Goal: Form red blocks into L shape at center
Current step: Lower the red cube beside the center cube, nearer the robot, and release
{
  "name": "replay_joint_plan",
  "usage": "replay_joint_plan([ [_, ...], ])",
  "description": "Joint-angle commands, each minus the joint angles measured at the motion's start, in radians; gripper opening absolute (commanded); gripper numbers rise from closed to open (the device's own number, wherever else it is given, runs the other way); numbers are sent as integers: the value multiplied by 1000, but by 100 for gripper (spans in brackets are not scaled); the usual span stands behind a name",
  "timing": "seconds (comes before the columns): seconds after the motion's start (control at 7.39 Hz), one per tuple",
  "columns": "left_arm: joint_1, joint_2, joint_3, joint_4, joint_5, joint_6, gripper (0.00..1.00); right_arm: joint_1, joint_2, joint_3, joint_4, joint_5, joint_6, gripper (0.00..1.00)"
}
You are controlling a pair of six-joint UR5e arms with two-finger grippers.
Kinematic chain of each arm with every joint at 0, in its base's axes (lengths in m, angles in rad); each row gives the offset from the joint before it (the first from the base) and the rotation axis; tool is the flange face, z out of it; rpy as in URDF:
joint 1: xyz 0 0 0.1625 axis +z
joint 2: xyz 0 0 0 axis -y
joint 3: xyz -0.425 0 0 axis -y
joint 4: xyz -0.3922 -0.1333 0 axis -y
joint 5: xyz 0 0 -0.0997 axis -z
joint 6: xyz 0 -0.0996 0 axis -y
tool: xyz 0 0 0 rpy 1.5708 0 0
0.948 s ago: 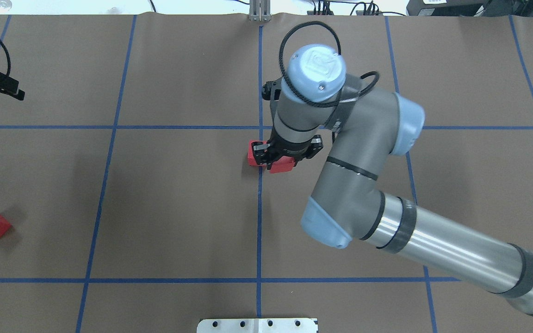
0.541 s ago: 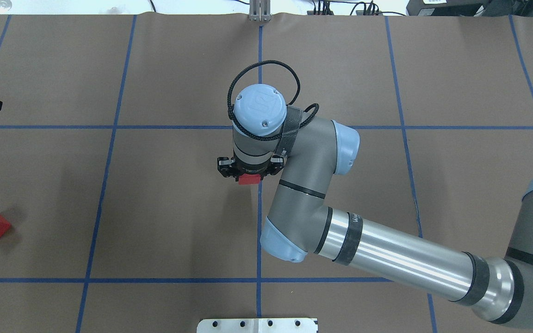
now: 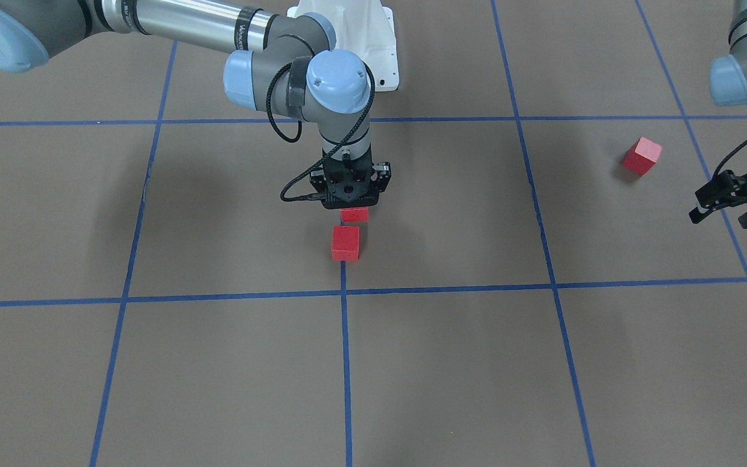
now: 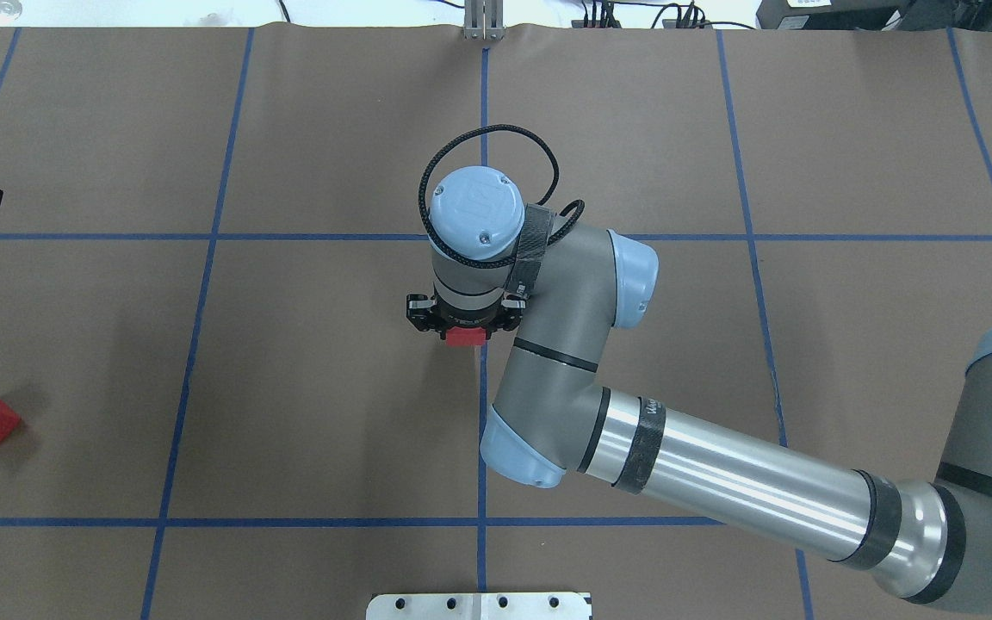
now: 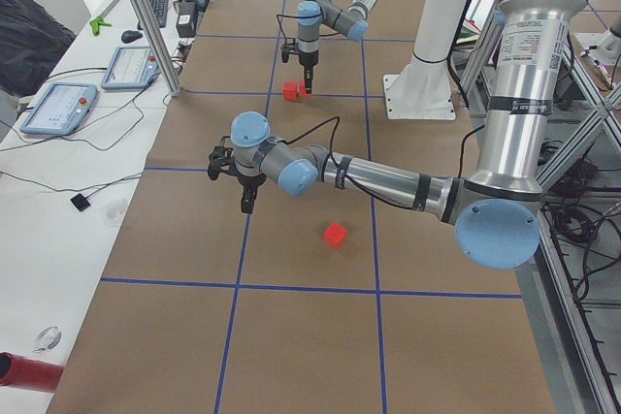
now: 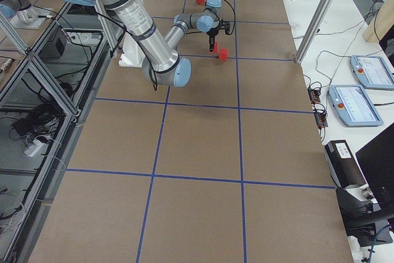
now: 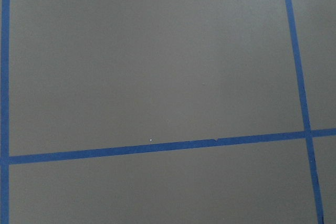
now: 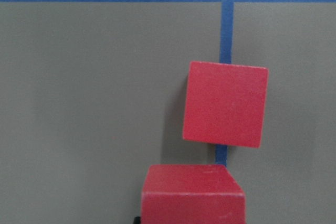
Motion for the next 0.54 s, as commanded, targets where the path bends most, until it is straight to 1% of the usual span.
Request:
replay_joint_plan([
  [0.0,1,0,1,0,0,-2,100,0,-4,-16,1,-21,1,0],
  [0.41,3,-2,2,0,1,-2,100,0,-4,-19,1,-54,1,0],
])
